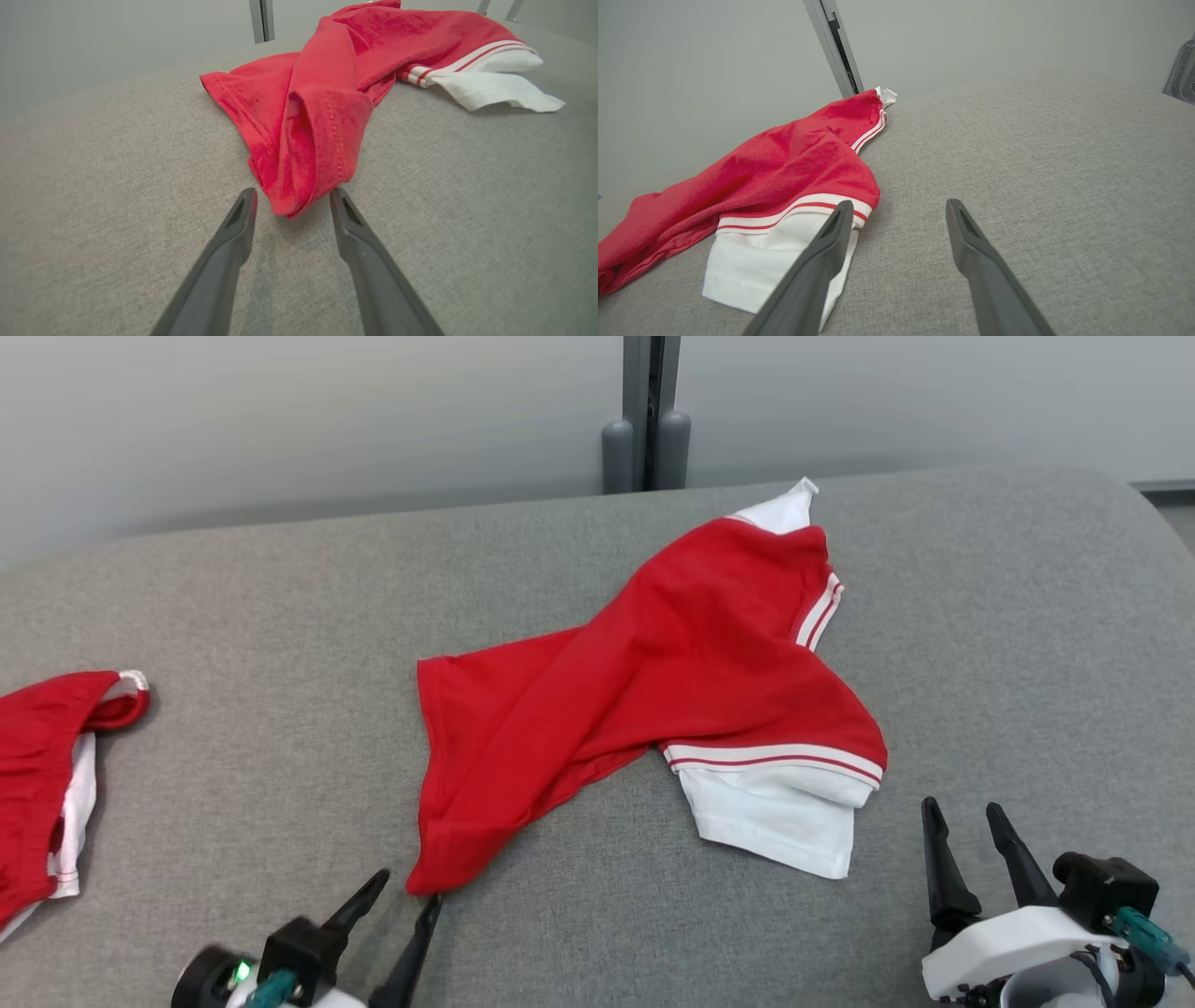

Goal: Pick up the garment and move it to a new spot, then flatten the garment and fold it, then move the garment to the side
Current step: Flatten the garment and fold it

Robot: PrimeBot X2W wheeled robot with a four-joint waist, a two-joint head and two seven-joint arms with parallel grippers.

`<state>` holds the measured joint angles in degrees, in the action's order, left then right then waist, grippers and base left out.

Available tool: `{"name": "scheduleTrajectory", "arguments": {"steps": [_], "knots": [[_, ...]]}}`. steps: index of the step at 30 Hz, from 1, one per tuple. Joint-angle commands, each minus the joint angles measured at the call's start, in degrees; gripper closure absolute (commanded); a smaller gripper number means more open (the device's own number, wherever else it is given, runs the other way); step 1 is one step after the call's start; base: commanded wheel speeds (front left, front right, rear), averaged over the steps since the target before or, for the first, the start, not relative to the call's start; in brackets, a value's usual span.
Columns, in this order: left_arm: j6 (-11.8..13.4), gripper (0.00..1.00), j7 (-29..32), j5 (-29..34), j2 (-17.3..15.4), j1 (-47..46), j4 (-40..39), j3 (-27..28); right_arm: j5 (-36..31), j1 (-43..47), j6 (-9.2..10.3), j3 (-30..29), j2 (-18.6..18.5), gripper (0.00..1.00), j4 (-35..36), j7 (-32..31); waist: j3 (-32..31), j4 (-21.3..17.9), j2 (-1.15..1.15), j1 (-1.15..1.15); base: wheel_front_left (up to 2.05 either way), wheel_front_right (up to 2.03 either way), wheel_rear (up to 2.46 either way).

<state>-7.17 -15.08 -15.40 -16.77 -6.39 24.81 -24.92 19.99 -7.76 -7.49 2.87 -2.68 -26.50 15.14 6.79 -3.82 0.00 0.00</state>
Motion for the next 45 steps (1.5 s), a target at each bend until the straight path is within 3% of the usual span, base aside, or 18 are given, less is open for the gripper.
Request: {"name": "scheduleTrajectory", "arguments": {"steps": [1, 10, 12, 19, 27, 36, 45], "knots": [[0.4, 0.0, -0.1, 0.1, 0.3, 0.8, 0.3, 1.0, -0.6, 0.6, -0.01, -0.2, -0.4, 0.0, 0.0, 0.0, -1.1, 0.3, 0.0, 0.0, 0.0, 0.0, 0.0], [4.3, 0.0, -0.1, 0.4, 6.5, 8.5, -0.3, 13.2, -0.8, 4.0, -0.01, -0.9, -0.4, 0.0, 0.6, 0.0, -7.2, 0.8, 0.0, 0.0, 0.0, 0.0, 0.0], [3.7, 0.0, -0.1, -0.2, 9.0, 9.5, -1.7, 17.3, 0.0, 5.1, -0.01, -0.8, -0.4, 0.0, 1.0, 0.0, -8.3, 1.0, 0.0, 0.0, 0.0, 0.0, 0.0], [1.7, 0.0, -0.1, -2.1, 12.5, 5.6, 1.6, 21.8, 1.1, 5.7, -0.01, 0.7, -0.4, 0.0, 1.4, 0.0, -8.9, 1.1, 0.0, 0.0, 0.0, 0.0, 0.0], [0.1, 0.0, 2.1, -5.7, 13.0, -6.3, 12.8, 19.5, 0.9, 4.4, -0.01, 2.2, -0.4, 0.0, 1.4, 0.0, -6.7, 0.7, 0.0, 0.0, 0.0, 0.0, 0.0], [-0.3, 0.0, 13.7, -9.0, 11.4, -20.7, 22.9, 12.7, 0.9, 2.6, -0.01, 3.3, -0.4, 0.0, 1.6, 0.0, -2.5, -0.9, 0.0, 0.0, 0.0, 0.0, 0.0], [-0.3, 0.0, 23.1, -10.0, 10.5, -26.4, 31.2, 7.4, 1.4, 0.8, -0.01, 4.2, -0.4, 0.0, 1.1, 0.0, 0.4, -2.4, 0.0, 0.0, 0.0, 0.0, 0.0]]}}
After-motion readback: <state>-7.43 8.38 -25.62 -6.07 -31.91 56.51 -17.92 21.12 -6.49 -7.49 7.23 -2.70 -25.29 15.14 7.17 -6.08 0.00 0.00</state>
